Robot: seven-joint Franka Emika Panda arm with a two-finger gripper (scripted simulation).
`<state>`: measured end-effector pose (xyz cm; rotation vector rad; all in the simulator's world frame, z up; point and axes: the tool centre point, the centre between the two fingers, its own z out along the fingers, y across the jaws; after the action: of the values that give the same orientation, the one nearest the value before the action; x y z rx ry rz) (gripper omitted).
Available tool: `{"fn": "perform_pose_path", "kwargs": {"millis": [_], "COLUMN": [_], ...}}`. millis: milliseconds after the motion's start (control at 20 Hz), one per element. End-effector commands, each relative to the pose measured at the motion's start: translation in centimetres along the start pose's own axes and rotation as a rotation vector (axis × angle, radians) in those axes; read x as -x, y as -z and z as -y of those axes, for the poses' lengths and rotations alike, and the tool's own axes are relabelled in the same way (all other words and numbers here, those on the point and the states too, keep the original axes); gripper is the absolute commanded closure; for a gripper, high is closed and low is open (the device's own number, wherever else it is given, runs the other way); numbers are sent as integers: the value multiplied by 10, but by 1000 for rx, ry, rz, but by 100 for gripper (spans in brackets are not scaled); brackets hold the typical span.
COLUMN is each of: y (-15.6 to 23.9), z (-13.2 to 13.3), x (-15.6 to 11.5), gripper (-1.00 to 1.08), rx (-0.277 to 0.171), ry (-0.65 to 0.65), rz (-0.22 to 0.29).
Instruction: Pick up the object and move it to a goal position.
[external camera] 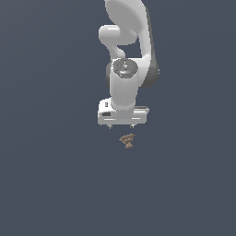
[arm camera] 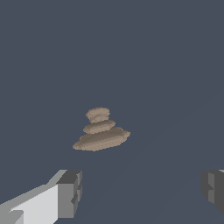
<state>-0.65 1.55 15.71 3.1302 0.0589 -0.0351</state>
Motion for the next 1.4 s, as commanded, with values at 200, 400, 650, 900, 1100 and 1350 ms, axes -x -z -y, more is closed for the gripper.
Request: {"fn": "perform_pose_path", "kwargs": {"millis": [200,400,650,900,1100,1350], "y": [-3,-9,-11,-11,-13,-16], "z": [-8,-25,-29,-27,-25,-21], "x": [3,9,10,9,9,7], "gripper": [-92,-92,-92,-92,-92,-92], "rx": [4,12,14,13,12,11], "ry": [-12,-32,-30,-53,-95,-175], "rz": [12,40,46,43,42,38]}}
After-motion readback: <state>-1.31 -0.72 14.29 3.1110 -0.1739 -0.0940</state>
